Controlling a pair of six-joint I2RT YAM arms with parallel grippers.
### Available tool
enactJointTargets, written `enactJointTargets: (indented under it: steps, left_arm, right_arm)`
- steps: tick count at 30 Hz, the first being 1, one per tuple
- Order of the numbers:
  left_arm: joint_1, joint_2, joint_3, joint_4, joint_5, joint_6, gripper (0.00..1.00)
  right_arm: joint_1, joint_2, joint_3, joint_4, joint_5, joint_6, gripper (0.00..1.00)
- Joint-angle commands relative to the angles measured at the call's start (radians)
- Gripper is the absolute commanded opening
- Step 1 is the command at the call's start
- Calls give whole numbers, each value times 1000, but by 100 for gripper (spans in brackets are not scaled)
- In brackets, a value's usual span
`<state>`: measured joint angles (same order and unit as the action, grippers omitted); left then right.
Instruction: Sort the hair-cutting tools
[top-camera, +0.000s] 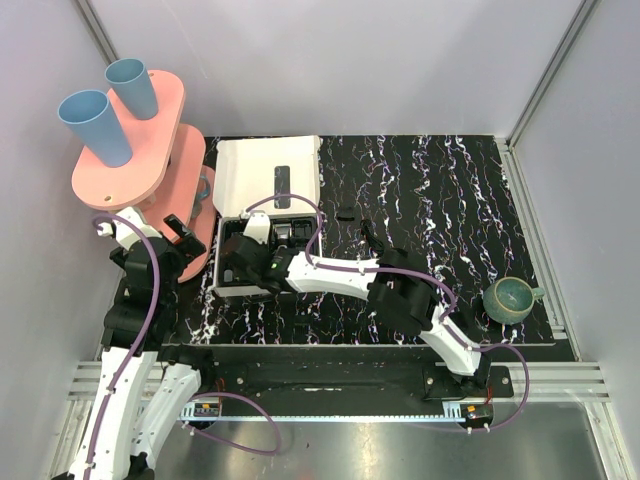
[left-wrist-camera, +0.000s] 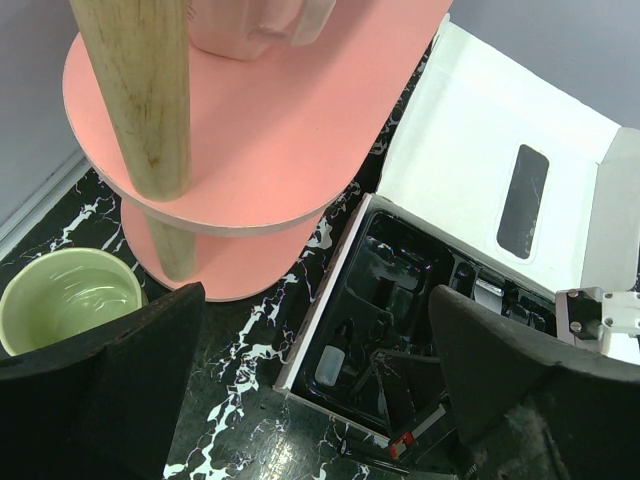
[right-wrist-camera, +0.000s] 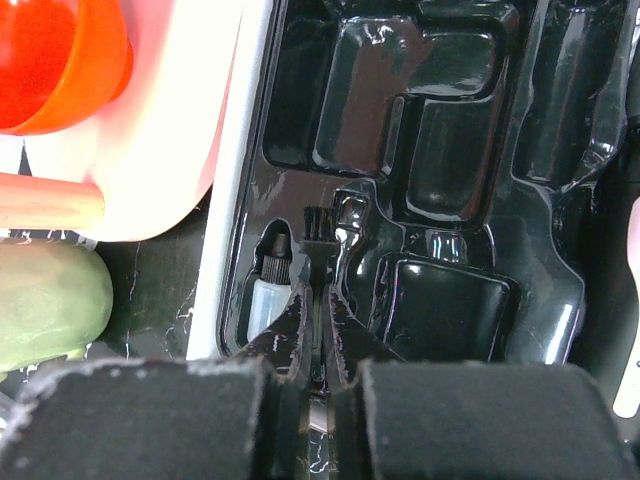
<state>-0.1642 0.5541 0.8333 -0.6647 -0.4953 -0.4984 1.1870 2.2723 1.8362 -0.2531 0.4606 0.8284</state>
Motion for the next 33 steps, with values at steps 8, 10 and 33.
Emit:
enactJointTargets:
  steps: [8,10,33]
  left_arm:
    - [5,3,26,10,-31,-2,99]
    - [5,3,26,11,-31,-2,99]
    - [5,6,26,10,-32,-2,99]
  right_arm:
    - [16,29,72,-87,81,38,0]
    - [16,38,90,-100,82,41,0]
    - [17,93,176,-167,64,26,27]
